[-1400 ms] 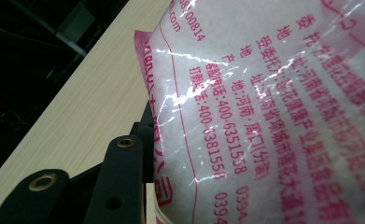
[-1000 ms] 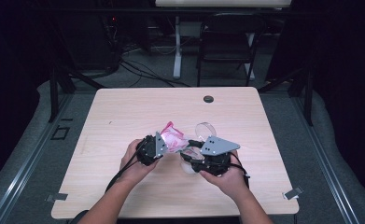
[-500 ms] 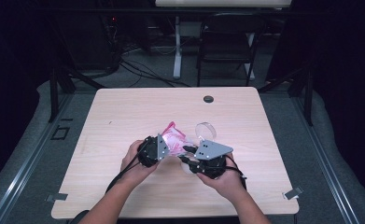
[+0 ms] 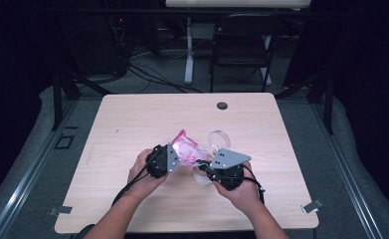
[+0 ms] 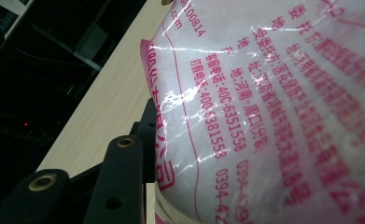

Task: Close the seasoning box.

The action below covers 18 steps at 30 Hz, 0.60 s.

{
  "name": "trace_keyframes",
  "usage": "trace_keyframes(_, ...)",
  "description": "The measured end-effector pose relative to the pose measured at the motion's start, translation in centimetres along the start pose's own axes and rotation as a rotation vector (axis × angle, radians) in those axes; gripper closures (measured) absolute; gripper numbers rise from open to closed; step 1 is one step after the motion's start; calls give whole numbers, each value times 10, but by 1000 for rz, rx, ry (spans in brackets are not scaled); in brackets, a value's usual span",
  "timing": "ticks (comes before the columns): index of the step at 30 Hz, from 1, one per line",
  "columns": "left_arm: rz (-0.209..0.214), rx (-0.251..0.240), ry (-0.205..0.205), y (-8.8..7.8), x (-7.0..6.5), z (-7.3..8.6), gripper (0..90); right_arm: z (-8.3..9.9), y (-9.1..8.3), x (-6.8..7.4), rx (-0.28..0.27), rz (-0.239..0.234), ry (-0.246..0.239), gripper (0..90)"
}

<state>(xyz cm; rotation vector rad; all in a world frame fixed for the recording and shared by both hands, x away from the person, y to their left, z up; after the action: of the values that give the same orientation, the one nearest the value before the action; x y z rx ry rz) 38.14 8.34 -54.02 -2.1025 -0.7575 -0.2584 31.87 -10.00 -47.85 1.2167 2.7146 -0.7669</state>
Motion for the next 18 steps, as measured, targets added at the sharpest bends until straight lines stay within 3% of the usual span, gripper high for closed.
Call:
trace_keyframes(13,-30,7,37,-3,0,-1,639,5,-1,-9,5,-4,52,900)
trace_keyframes(18,-60,8,66,-4,-1,-3,640,7,-1,-13,9,-5,73,900)
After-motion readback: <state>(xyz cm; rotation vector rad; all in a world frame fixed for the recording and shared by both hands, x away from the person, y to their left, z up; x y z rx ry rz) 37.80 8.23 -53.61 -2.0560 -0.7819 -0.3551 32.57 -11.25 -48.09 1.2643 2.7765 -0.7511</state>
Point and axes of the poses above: each handheld gripper's, and its own axes: y roughly forward along the jaws, z roughly out of its underside, x roughly to its left, the point moved 4 cm from there along y, roughly forward along the jaws, and after that the axes turned 13 degrees about z, right-handed, at the moved point
